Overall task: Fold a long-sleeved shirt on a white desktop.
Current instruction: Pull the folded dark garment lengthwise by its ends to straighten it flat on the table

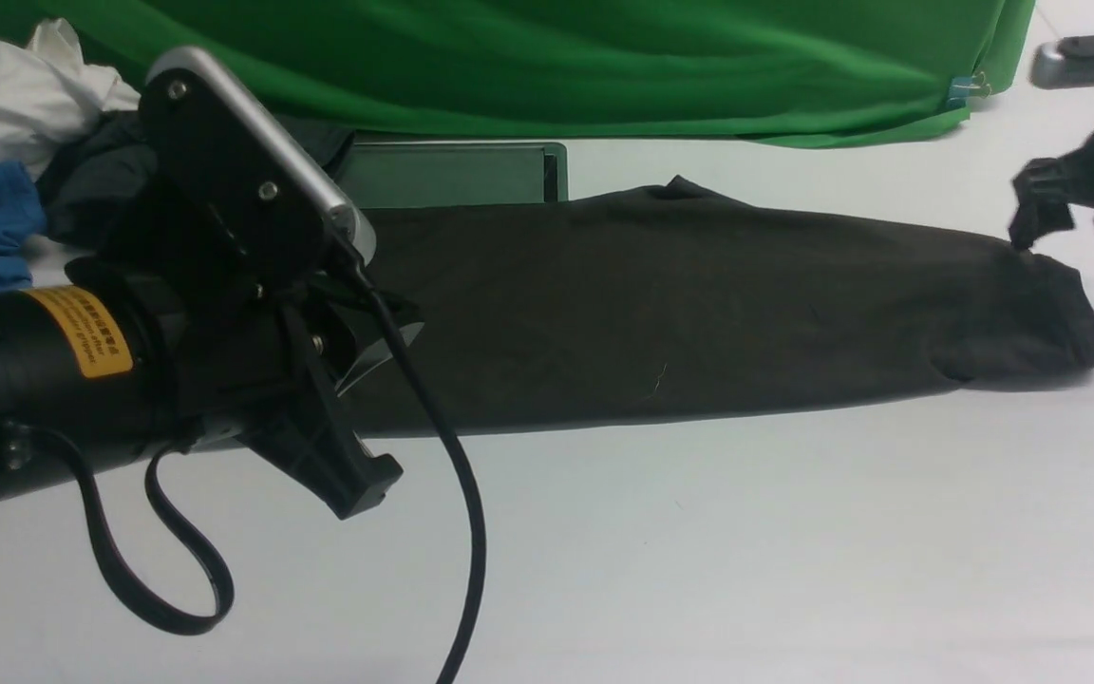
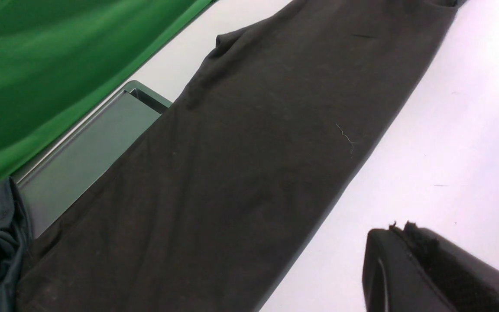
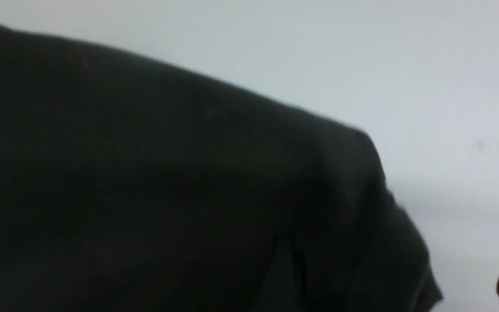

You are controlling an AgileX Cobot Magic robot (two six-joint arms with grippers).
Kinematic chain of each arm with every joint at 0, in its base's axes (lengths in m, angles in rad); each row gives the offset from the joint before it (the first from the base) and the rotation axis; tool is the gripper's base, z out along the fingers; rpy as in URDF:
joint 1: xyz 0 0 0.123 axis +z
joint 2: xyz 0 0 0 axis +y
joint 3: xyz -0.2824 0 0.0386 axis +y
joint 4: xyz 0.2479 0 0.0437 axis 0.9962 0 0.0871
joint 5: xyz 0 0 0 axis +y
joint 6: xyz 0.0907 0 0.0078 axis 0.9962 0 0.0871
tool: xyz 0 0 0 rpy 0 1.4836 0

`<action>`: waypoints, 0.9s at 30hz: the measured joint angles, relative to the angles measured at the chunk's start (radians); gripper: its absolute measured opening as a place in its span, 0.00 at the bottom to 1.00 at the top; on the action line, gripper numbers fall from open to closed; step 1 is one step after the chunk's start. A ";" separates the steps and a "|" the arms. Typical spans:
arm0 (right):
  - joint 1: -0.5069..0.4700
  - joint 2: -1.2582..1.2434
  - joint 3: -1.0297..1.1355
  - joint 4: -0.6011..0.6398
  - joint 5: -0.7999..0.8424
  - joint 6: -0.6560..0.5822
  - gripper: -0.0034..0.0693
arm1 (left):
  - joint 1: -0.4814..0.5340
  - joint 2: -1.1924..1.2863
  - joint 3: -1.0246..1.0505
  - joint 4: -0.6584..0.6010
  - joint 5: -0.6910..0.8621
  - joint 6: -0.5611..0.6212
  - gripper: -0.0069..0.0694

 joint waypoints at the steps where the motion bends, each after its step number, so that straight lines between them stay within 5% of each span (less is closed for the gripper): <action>1: -0.006 -0.001 0.008 0.009 0.000 0.007 0.88 | 0.000 0.000 0.000 0.000 0.000 0.000 0.11; 6: -0.047 0.030 0.057 0.057 -0.022 0.021 0.98 | 0.000 0.000 0.000 0.000 0.000 0.000 0.11; 15: -0.057 0.086 0.058 0.090 -0.059 0.009 0.96 | 0.000 0.000 0.000 0.000 0.000 0.000 0.11; 22: -0.056 0.088 0.060 0.227 -0.021 -0.094 0.40 | 0.000 0.000 0.000 0.000 0.000 0.008 0.11; 23: -0.055 0.086 0.063 0.232 -0.010 -0.101 0.25 | 0.000 0.000 0.000 0.000 0.001 0.008 0.11; 27: -0.058 0.041 0.068 0.176 0.023 -0.108 0.13 | 0.000 -0.007 0.000 0.004 0.009 0.007 0.11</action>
